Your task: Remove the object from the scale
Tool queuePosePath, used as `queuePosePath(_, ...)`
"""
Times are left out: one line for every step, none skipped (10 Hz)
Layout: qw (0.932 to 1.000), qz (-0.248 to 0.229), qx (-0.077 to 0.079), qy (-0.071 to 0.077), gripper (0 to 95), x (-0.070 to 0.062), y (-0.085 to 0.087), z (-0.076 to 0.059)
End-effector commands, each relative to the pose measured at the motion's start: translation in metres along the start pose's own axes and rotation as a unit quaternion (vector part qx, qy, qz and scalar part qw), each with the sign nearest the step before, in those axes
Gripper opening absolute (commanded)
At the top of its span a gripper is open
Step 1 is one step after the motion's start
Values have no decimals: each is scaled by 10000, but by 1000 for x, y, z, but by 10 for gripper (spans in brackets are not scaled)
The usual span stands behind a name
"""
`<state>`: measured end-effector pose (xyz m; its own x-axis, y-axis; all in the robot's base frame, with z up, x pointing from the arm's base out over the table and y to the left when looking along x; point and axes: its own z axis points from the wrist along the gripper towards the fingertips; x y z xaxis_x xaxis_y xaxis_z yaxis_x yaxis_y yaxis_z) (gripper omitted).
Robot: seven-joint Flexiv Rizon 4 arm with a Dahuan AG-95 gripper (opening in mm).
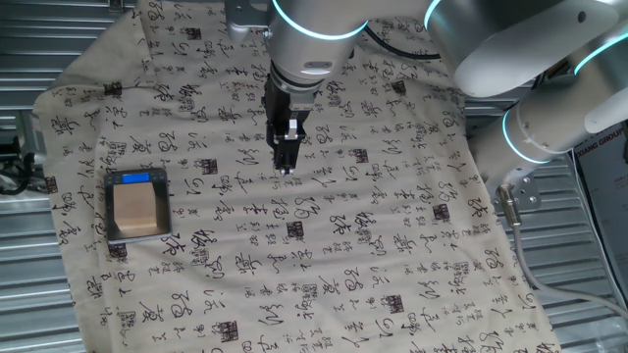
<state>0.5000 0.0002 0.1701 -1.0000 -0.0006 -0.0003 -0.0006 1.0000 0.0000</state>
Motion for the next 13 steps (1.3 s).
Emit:
queuePosePath(9979,-505,172,-354,0,0,0,0)
queuePosePath(9980,-505,171,-351,0,0,0,0)
queuePosePath(9979,-509,183,-351,0,0,0,0)
queuePosePath(9979,-509,183,-354,0,0,0,0)
queuePosePath(9979,-509,183,-354,0,0,0,0)
queuePosePath(9979,-509,181,-354,0,0,0,0)
queuePosePath(9979,-509,180,-357,0,0,0,0)
queuePosePath(9979,-511,180,-358,0,0,0,0)
queuePosePath(9979,-507,181,-360,0,0,0,0)
queuePosePath(9979,-506,182,-373,0,0,0,0)
queuePosePath(9979,-503,182,-378,0,0,0,0)
queuePosePath(9977,-507,178,-406,0,0,0,0)
queuePosePath(9977,-515,180,-412,0,0,0,0)
